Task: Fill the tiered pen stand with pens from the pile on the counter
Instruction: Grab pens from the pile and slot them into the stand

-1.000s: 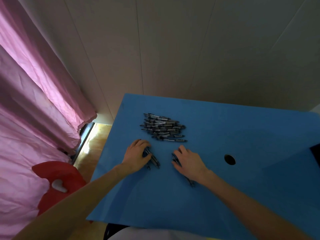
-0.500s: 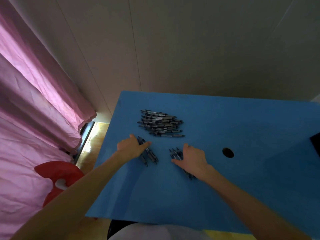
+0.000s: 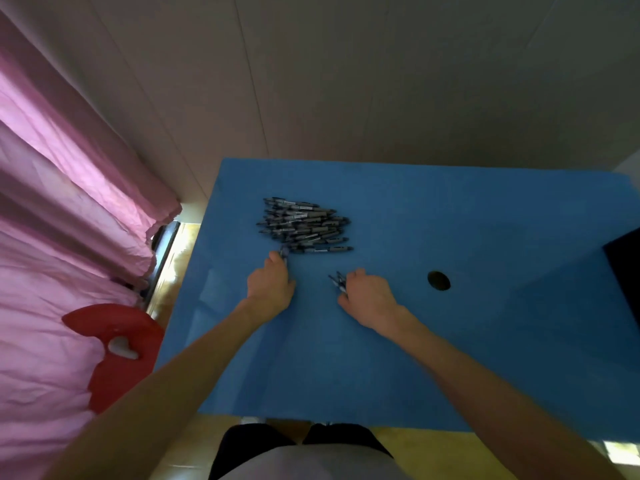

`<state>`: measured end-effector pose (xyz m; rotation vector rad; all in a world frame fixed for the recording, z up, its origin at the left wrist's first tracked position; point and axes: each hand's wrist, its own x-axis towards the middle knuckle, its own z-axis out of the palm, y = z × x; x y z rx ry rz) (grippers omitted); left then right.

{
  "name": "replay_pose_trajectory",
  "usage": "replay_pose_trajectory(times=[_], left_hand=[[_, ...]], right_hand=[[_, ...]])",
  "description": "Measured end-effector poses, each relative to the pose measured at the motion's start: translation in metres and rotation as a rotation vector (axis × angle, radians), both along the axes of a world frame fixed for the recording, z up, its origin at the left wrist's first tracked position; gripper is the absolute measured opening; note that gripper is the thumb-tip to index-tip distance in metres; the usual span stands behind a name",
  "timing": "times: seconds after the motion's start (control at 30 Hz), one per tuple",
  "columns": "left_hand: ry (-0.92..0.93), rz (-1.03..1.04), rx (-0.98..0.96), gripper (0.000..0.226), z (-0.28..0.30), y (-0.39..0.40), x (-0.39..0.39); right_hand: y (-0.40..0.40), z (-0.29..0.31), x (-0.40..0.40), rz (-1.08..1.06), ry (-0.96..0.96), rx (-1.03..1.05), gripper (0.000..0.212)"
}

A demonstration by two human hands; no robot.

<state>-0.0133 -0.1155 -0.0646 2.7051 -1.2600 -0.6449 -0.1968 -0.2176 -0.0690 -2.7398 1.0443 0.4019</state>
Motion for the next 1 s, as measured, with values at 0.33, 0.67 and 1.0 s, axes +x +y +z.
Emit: replay_pose_trajectory(times=[0.33, 0.67, 1.0], left_hand=[[0.571, 0.400, -0.335, 0.023, 0.010, 0.030, 0.012], [1.080, 0.358, -0.560, 0.015, 0.087, 0.038, -0.068], [1.272, 0.488, -0.542, 0.019, 0.109, 0.028, -0.226]], right_hand=[[-0.010, 0.000, -0.033, -0.812, -0.794, 0.813, 0.025], [-0.004, 0.063, -0.100, -1.247, -1.276, 1.129, 0.027], [0.058, 0.111, -0.274, -1.404, -1.550, 1.034, 0.013]])
